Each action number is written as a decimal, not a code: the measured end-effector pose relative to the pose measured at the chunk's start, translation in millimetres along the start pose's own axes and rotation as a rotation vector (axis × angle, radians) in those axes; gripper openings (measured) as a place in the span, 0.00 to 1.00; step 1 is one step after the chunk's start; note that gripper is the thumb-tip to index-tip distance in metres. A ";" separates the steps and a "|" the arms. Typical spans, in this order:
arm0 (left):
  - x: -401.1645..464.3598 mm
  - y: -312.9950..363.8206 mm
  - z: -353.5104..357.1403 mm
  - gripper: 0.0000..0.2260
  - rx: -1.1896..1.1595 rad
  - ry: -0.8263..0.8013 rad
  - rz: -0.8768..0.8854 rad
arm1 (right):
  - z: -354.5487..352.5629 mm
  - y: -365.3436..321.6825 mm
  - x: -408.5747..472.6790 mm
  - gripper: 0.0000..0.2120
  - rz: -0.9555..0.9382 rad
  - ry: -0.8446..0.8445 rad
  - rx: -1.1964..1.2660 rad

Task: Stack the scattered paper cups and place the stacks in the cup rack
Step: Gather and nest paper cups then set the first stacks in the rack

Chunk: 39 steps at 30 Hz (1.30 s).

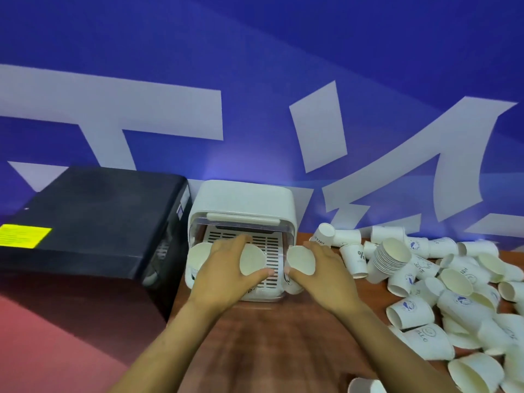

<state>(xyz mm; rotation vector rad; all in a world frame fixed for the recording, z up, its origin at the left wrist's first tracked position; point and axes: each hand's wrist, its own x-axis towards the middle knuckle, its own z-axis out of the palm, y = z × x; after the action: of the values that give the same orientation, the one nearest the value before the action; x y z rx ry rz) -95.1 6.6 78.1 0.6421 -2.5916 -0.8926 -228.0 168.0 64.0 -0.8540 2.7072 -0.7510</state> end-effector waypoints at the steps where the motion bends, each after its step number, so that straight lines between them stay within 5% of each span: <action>1: 0.1 -6.2 -6.6 0.28 0.001 0.021 0.008 | 3.3 -5.4 0.0 0.28 -0.011 0.002 0.013; 15: 7.0 -64.6 -55.0 0.32 0.090 0.190 -0.006 | 36.5 -68.6 10.5 0.31 -0.191 0.057 0.089; 39: 21.6 -107.9 -10.6 0.26 0.049 0.054 -0.102 | 95.9 -70.9 30.1 0.35 -0.117 -0.111 0.051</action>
<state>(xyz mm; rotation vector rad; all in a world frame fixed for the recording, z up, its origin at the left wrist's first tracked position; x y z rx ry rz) -75.6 -85.6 20.2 0.8064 -2.5592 -0.8330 -186.4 61.5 18.5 -1.0174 2.5489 -0.7680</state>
